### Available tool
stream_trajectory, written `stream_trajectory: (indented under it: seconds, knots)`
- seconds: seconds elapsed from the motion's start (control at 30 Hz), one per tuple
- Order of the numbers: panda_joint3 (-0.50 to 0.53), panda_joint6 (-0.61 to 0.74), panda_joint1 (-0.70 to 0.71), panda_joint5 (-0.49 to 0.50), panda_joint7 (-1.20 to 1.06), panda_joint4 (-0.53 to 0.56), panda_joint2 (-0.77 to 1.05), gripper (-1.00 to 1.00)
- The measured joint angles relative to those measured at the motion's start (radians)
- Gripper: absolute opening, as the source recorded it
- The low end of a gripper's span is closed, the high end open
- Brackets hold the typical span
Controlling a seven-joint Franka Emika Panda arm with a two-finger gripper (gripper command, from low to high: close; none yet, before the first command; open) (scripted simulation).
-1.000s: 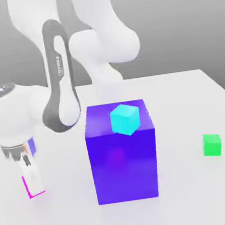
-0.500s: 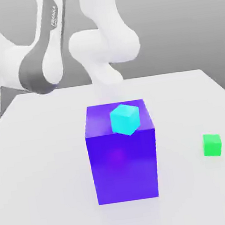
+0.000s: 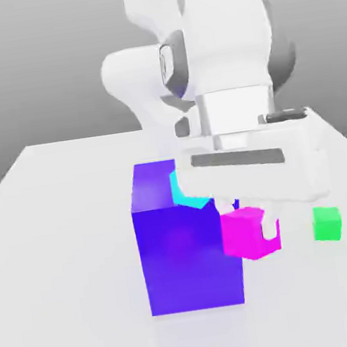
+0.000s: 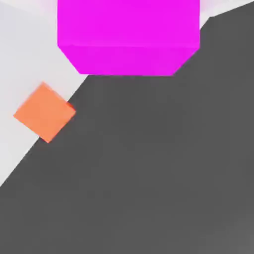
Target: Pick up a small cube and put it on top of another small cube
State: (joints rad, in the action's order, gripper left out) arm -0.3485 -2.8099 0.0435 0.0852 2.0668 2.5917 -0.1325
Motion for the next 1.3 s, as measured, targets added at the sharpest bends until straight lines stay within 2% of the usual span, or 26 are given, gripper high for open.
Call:
stream_trajectory:
  seconds: [0.43,0.53,0.67,0.93,1.3]
  knots:
    - [-0.296,0.118,-0.302,-0.254,0.393,0.177,-0.032,-1.0]
    - [-0.331,0.133,-0.345,-0.297,0.441,0.21,-0.03,-1.0]
    - [-0.351,0.103,-0.326,-0.251,0.486,0.216,0.003,-1.0]
    - [-0.368,0.035,-0.272,-0.097,0.594,0.215,0.087,-1.0]
    - [-0.321,-0.041,-0.26,0.15,0.769,0.205,0.209,-1.0]
